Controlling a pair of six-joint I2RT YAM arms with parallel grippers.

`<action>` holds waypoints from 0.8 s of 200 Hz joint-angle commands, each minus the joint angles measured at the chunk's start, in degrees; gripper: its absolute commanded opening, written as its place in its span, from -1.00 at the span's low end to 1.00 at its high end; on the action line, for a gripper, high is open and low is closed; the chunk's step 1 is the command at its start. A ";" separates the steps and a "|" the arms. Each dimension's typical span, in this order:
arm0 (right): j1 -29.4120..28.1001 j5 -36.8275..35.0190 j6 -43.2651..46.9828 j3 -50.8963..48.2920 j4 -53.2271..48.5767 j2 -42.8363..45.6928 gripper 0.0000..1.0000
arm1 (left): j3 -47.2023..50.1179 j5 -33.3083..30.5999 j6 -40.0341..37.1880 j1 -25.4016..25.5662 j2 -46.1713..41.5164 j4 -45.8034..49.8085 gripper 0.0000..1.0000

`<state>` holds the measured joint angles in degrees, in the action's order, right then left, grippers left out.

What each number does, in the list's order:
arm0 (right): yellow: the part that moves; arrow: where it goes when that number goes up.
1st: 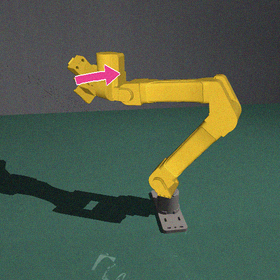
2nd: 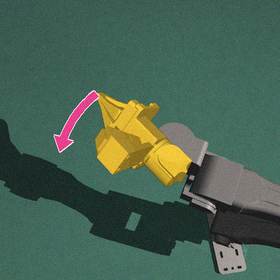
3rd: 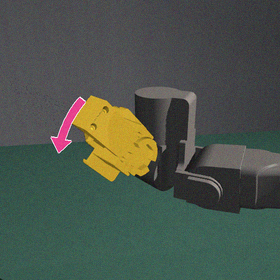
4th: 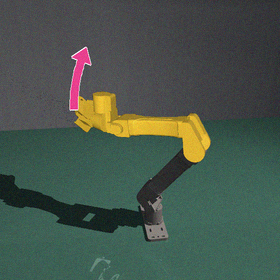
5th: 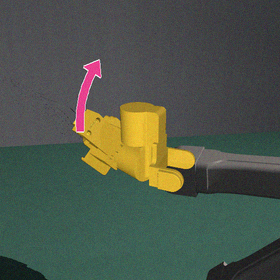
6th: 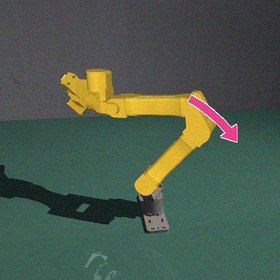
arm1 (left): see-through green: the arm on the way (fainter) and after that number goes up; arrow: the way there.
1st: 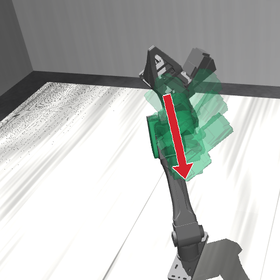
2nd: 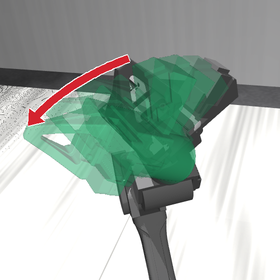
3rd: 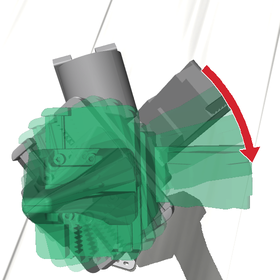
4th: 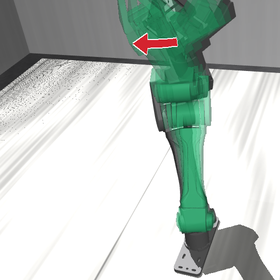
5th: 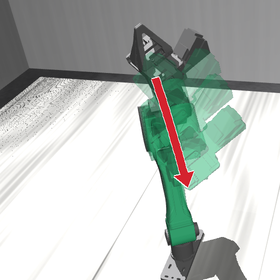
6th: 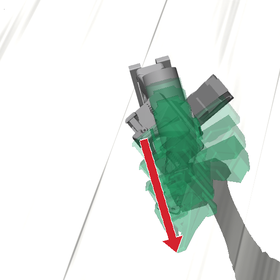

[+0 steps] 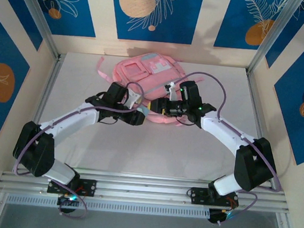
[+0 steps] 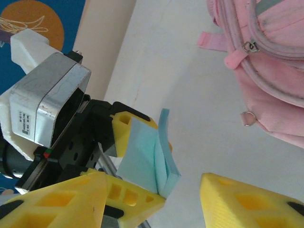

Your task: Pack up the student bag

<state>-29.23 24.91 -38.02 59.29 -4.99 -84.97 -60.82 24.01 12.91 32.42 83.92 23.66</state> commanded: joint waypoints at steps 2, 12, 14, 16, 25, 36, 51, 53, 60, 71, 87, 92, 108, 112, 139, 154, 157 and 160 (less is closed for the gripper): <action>-0.49 4.03 -3.64 -2.18 4.65 -0.56 0.06 | -1.98 0.57 -1.30 1.35 0.26 -2.37 -0.01; -0.86 4.07 -4.36 -2.46 5.43 -1.26 0.05 | -2.02 0.21 -1.28 1.74 0.28 -2.69 -0.01; -0.97 4.05 -4.50 -2.50 5.63 -1.39 0.05 | -2.02 0.22 -1.28 1.82 0.28 -2.73 -0.01; -1.06 4.09 -4.65 -2.57 5.83 -1.50 0.04 | -2.02 0.17 -1.30 1.89 0.24 -2.74 -0.01; -1.35 4.36 -5.24 -2.92 6.90 -2.00 0.02 | -2.01 -0.24 -1.33 2.10 0.28 -2.66 -0.01; -1.59 4.46 -5.57 -2.91 7.39 -2.62 -0.03 | -1.85 -0.38 -1.22 2.38 0.17 -2.99 -0.01; -1.61 4.74 -5.70 -2.73 7.48 -3.34 -0.16 | -1.36 -0.54 -0.83 2.62 -0.01 -3.39 -0.01; -1.55 4.83 -5.74 -2.70 7.57 -3.42 -0.18 | -1.29 -0.61 -0.77 2.64 -0.06 -3.43 -0.01; -1.52 5.27 -5.84 -2.61 7.68 -3.61 -0.28 | -1.16 -0.83 -0.55 2.64 -0.09 -3.54 -0.01; -1.48 5.91 -5.79 -2.60 7.67 -3.71 -0.41 | -0.89 -1.17 -0.18 2.69 0.01 -3.91 -0.01; -1.35 6.15 -5.92 -2.68 7.40 -3.71 -0.70 | -0.86 -1.75 0.52 2.68 0.36 -4.31 -0.01; -1.22 6.25 -5.90 -2.76 7.20 -3.65 -0.79 | -1.03 -1.92 0.75 2.68 0.53 -4.36 -0.01; -0.72 6.21 -6.05 -2.94 6.71 -3.41 -1.00 | -1.77 -3.01 1.16 2.65 0.85 -4.23 0.07; -0.59 6.13 -6.16 -2.95 6.60 -3.30 -1.00 | -2.05 -3.32 1.23 2.61 0.97 -4.02 0.11; 1.20 5.54 -5.99 -3.13 5.39 -1.86 -1.00 | -4.11 -5.79 0.74 2.63 0.50 -2.99 0.61; 3.05 4.13 -5.65 -3.28 3.81 -0.42 -1.00 | -6.08 -7.83 -0.15 2.56 0.61 -1.98 0.85; 3.49 3.93 -5.66 -3.36 3.58 -0.11 -1.00 | -6.50 -8.36 -0.27 2.48 0.64 -1.76 0.87; 3.93 3.85 -5.62 -3.46 3.37 0.23 -1.00 | -6.91 -8.94 -0.42 2.47 0.81 -1.53 0.93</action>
<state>-28.18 28.93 -43.97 56.84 1.13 -88.05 -63.51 19.40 13.76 34.74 84.49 21.04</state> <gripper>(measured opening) 0.064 0.902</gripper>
